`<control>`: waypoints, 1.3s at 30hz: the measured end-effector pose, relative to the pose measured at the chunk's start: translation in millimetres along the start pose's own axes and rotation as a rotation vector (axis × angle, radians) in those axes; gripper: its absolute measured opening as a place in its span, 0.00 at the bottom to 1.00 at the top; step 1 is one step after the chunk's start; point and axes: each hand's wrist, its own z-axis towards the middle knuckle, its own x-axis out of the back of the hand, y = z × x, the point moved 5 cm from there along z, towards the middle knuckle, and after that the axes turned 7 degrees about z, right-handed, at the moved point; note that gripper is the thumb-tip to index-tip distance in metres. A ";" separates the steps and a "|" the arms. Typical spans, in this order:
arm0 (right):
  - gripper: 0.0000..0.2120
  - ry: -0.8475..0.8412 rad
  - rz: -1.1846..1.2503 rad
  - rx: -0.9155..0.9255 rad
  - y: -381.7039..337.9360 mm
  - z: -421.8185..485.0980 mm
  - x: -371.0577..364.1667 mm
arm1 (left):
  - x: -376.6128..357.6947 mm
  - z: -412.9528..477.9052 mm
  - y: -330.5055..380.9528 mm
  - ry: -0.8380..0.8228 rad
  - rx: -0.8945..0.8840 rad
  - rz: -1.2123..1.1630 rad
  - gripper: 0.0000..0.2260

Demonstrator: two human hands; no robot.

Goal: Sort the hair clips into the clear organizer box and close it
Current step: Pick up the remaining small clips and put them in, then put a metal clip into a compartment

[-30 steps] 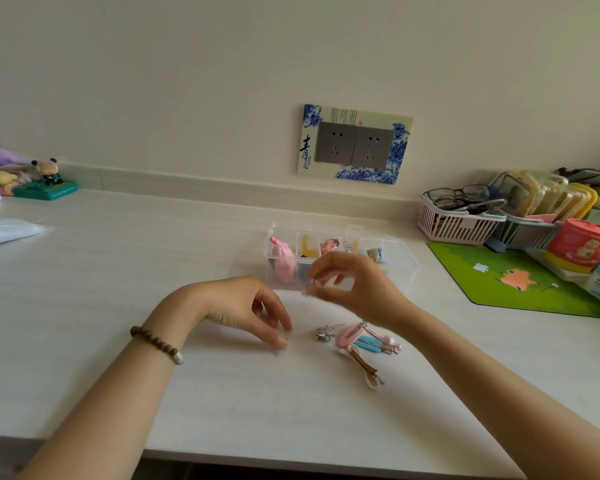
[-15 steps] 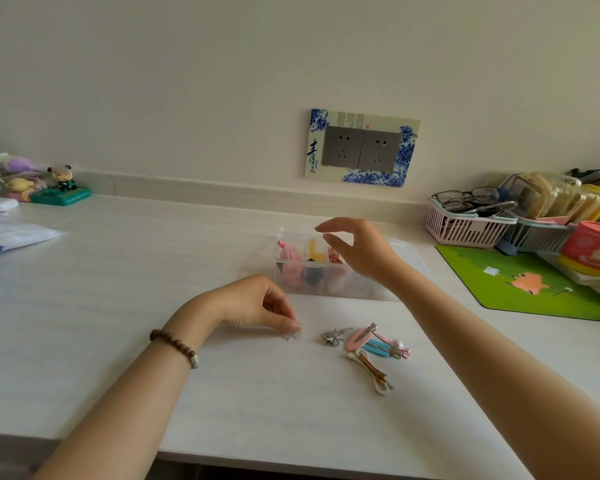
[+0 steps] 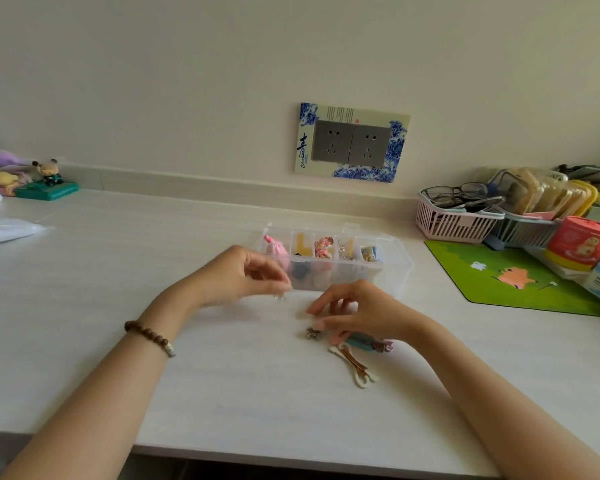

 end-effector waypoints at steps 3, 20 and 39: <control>0.11 -0.038 -0.037 0.038 0.1 -0.6 -3.6 | 15.3 11.6 13.7 0.258 -0.085 -0.114 0.02; 0.07 0.007 -0.055 0.043 3.9 2.5 -3.4 | -9.7 59.3 -3.4 0.525 0.044 0.357 0.10; 0.04 0.601 0.219 0.250 -33.0 15.3 83.5 | -12.4 58.5 -8.3 0.461 0.048 0.411 0.12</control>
